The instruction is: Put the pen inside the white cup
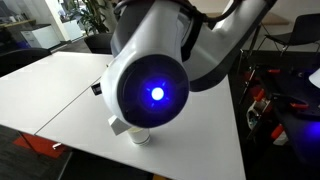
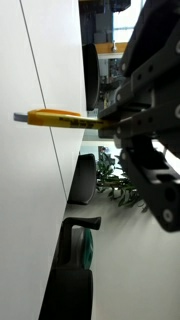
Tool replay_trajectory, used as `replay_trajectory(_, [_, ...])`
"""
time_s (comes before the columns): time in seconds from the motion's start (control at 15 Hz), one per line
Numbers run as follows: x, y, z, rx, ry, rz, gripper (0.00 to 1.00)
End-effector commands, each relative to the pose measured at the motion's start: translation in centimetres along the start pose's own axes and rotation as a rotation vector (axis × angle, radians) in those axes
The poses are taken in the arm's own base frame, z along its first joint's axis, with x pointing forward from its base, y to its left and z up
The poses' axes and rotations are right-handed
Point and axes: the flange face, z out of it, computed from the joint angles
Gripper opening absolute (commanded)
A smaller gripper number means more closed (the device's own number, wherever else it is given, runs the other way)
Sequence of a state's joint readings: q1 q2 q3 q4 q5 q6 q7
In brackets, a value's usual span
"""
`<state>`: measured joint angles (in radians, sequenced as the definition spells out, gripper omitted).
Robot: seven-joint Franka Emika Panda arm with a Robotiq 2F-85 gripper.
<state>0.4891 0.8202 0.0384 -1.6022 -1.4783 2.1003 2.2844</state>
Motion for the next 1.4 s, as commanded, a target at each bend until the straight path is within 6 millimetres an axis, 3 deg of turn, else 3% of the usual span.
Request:
replay_trajectory(0.0, [0.4, -0.1, -2.5, -0.012, 0.032, 0.03, 0.03])
replay_trajectory(0.53, [-0.3, -0.1, -5.2, -0.119, 0.03, 0.061, 0.03])
replay_trajectory(1.33, [-2.5, -0.4, -5.9, -0.171, -0.111, 0.055, 0.03])
